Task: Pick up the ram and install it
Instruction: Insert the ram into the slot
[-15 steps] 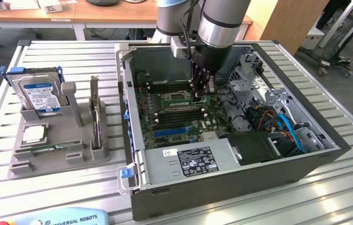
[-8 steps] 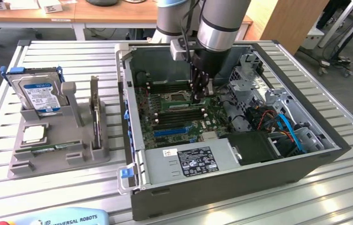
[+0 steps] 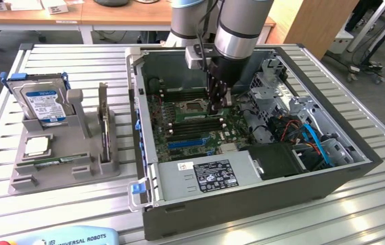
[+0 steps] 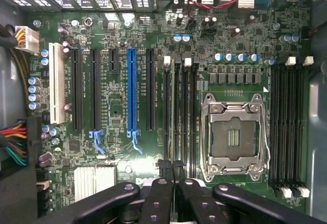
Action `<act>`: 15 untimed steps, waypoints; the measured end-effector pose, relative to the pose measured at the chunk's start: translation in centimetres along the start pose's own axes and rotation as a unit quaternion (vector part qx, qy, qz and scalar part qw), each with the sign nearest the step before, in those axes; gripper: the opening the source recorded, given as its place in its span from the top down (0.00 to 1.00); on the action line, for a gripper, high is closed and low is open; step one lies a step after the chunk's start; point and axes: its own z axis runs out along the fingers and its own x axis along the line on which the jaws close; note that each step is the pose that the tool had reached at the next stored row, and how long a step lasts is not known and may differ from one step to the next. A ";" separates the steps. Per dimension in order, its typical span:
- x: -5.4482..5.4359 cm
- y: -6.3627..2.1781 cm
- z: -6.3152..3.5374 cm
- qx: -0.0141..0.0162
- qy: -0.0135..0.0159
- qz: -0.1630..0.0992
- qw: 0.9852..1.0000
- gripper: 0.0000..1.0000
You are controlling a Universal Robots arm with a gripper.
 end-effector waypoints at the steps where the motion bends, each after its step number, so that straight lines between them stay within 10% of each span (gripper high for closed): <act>1: 0.0 0.00 0.09 0.000 0.000 0.000 1.000 0.88; 15: 0.0 -0.03 1.12 0.000 0.000 0.000 1.000 0.88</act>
